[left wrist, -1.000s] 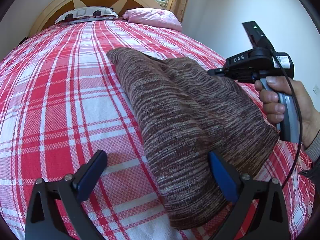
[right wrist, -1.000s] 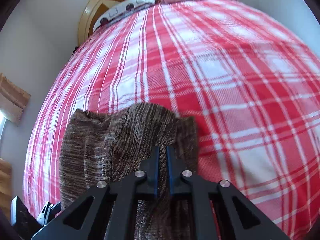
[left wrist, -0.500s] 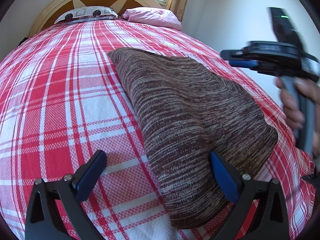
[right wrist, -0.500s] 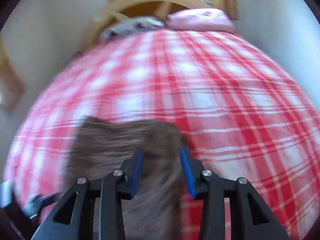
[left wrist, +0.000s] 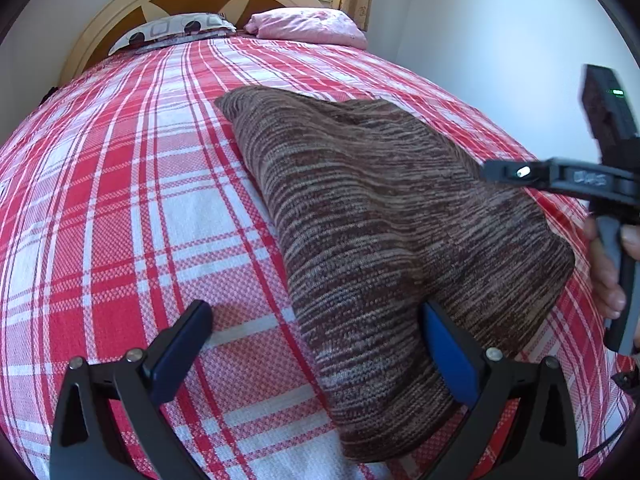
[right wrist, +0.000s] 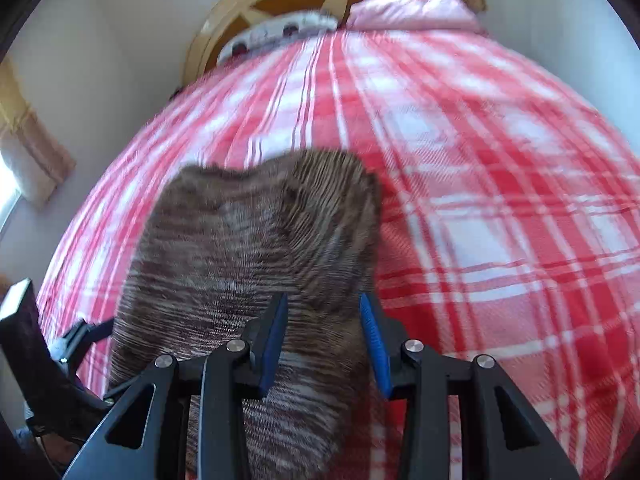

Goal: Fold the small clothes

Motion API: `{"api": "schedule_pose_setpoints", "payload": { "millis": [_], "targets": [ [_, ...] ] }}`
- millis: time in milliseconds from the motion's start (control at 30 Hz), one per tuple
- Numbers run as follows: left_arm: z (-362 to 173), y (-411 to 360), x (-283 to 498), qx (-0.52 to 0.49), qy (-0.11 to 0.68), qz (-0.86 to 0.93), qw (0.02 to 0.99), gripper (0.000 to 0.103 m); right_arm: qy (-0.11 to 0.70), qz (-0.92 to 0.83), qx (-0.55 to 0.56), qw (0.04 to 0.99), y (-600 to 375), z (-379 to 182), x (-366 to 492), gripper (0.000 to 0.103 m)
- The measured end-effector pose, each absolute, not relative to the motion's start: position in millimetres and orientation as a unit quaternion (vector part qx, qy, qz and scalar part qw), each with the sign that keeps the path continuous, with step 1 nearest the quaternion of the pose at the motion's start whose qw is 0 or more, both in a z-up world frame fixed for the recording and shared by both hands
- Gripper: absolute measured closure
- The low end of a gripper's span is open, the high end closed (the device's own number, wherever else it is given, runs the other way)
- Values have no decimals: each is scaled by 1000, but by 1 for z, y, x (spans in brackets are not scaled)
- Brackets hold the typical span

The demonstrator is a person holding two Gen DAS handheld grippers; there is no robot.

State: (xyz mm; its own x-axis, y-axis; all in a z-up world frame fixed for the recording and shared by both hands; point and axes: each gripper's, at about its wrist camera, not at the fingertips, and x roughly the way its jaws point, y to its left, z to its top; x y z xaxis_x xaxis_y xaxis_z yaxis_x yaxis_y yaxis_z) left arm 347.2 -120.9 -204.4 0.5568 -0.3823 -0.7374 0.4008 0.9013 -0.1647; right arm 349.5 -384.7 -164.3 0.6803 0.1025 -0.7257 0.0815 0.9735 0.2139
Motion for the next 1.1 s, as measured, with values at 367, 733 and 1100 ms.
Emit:
{"api": "schedule_pose_setpoints", "payload": {
  "millis": [367,733,1100],
  "targets": [
    [-205,-123,346,21,416,-218,883,0,404,34,23,914,-356,-187,325,63],
    [-203,-121,348,12,422,-217,880,0,407,43,63,910,-388,-182,316,57],
    [-196,-101,364,-76,416,-222,878,0,381,44,196,902,-461,-185,338,48]
  ]
}}
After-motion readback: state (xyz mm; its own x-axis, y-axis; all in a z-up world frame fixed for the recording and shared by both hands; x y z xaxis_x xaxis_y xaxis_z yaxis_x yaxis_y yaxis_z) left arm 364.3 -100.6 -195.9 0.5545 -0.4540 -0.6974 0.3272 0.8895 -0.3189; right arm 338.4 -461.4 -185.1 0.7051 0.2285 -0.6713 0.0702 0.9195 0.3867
